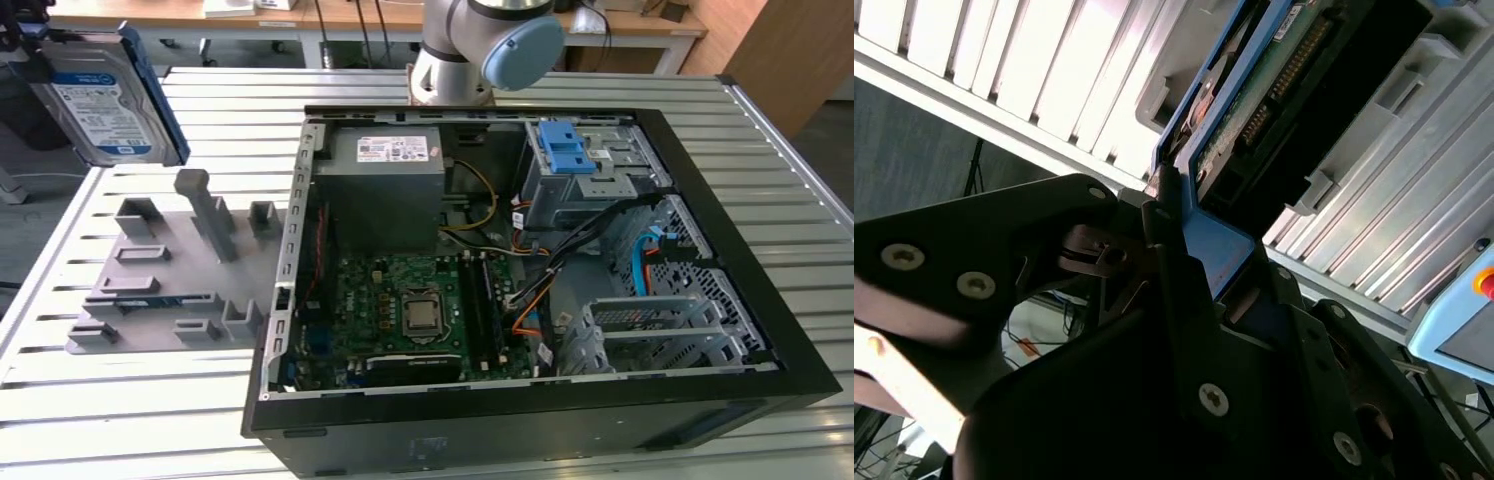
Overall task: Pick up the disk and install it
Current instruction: 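Pick up the disk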
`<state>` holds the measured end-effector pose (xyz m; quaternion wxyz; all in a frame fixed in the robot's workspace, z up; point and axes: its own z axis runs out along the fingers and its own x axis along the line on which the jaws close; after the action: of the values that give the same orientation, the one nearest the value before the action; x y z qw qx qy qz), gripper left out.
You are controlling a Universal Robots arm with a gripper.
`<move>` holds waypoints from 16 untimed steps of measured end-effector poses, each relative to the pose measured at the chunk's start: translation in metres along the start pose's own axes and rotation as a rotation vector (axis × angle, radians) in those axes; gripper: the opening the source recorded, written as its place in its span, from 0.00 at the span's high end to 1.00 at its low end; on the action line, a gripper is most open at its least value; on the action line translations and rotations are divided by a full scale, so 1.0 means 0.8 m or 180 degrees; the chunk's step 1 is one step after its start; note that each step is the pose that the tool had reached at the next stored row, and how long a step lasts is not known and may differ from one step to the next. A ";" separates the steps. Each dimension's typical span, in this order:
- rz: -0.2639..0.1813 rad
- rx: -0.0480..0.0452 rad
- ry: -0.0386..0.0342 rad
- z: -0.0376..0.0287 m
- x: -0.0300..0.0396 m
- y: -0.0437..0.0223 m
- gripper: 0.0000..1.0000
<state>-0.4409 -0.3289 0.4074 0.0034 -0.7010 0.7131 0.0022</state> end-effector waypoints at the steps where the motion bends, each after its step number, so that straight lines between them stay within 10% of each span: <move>1: 0.0000 0.0000 0.0000 -0.0009 0.0000 0.0000 0.63; 16: 0.0000 0.0000 0.0000 -0.0157 -0.0001 0.0000 0.63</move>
<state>-0.4409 -0.3289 0.4199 0.0035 -0.7010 0.7131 0.0022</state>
